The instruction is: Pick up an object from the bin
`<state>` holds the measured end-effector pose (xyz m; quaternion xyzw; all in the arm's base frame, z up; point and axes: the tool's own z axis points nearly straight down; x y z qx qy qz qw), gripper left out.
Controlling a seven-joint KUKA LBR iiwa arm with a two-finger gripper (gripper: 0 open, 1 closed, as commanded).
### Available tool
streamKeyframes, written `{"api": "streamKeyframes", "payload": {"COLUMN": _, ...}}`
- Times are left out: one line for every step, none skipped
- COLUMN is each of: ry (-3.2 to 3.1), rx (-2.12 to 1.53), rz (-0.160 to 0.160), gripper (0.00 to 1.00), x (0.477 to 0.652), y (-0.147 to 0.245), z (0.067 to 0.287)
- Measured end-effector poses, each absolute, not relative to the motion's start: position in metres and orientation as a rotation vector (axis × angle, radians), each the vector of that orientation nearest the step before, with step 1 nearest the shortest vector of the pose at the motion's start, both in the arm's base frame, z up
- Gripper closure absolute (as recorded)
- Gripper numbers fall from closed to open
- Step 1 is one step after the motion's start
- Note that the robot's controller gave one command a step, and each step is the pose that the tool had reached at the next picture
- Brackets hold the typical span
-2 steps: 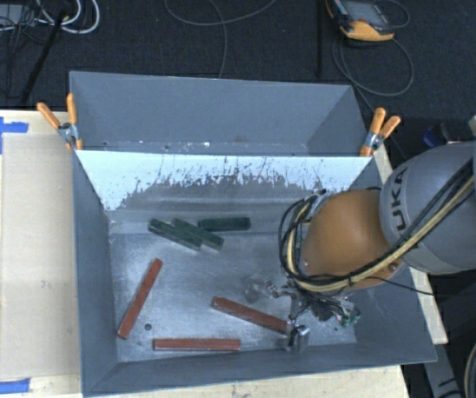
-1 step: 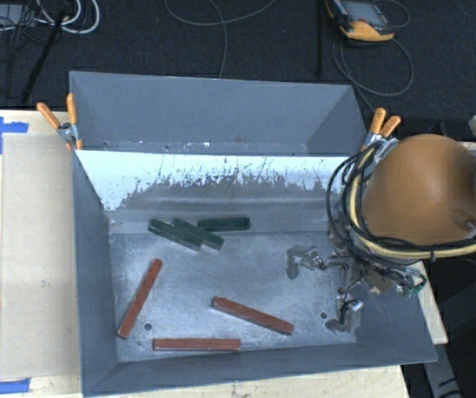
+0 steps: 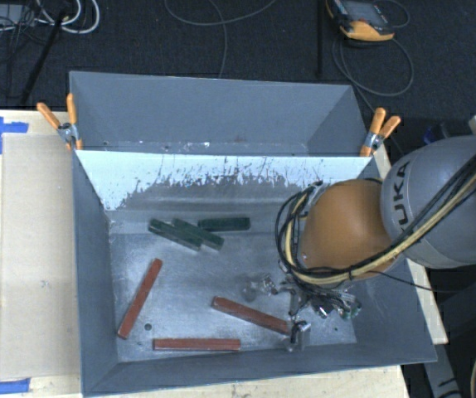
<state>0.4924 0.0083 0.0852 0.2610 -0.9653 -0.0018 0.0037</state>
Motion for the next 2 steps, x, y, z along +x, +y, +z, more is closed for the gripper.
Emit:
{"api": "streamKeyframes", "payload": {"ry": -3.030, "rx": 0.821, "rz": -0.002, "gripper": 1.00, "x": 0.4935, "y": 0.0080, "z": 0.0892}}
{"api": "streamKeyframes", "payload": {"ry": -3.030, "rx": 0.823, "rz": -0.002, "gripper": 0.00, "x": 0.4935, "y": 0.0081, "z": 0.0893}}
